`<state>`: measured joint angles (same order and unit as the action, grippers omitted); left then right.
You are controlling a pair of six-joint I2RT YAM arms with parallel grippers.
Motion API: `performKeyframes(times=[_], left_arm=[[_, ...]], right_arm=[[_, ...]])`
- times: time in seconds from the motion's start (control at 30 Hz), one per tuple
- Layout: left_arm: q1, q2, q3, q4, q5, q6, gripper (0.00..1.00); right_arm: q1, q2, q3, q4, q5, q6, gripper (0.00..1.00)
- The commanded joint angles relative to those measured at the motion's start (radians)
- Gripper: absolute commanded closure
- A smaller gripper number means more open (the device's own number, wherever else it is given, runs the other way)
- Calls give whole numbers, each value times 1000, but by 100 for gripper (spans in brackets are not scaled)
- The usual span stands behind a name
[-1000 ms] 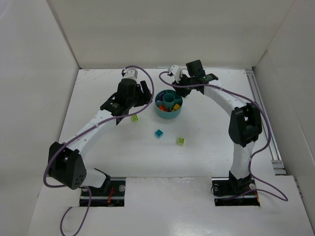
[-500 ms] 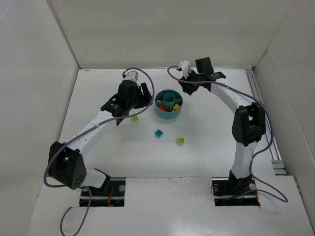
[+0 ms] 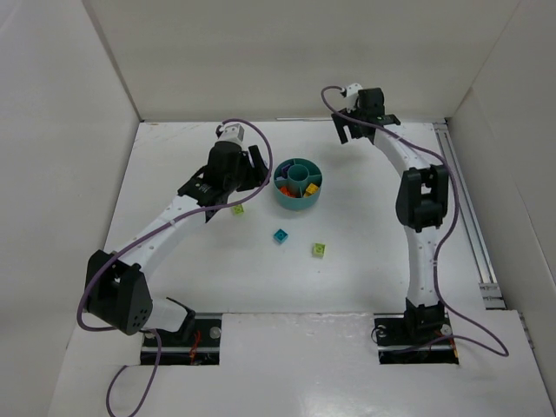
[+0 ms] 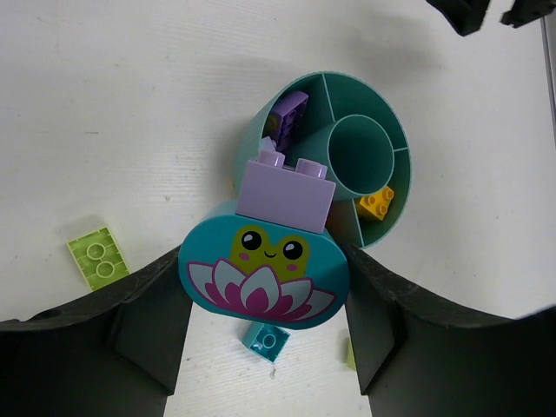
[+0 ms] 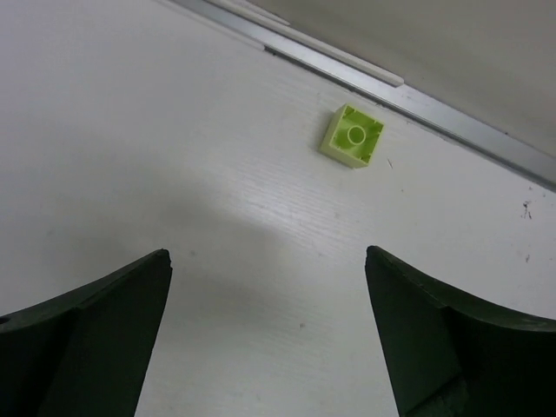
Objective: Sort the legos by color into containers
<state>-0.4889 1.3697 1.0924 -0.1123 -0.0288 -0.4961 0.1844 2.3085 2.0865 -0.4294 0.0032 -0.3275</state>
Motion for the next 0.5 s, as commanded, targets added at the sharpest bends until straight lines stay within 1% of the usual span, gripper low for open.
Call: performKeyframes(times=[0.0,0.07,0.17,0.23,0.3,0.4,0.47], left_arm=[[1,-29,34,42,7,2,80],[1,-20,34,42,7,2,80],[1,-11,34,42,-2,-7,80],[1,-11,34,42,-2,-7,80],[1,-11,34,42,-2,-16,80],[1,-11,34,33,-11,-16,80],[1,-11,34,33,-20,-16,80]], right_arm=[[0,83,147,57,118,125,0],[0,152,240,76,118,163,0],[0,209,322,113,142,209,0],[-9,255,331,142,152,248,0],[-20,307,371,165,123,287,0],[-40,359,438,166,112,311,0],[-40,379,438,182,112,323,0]])
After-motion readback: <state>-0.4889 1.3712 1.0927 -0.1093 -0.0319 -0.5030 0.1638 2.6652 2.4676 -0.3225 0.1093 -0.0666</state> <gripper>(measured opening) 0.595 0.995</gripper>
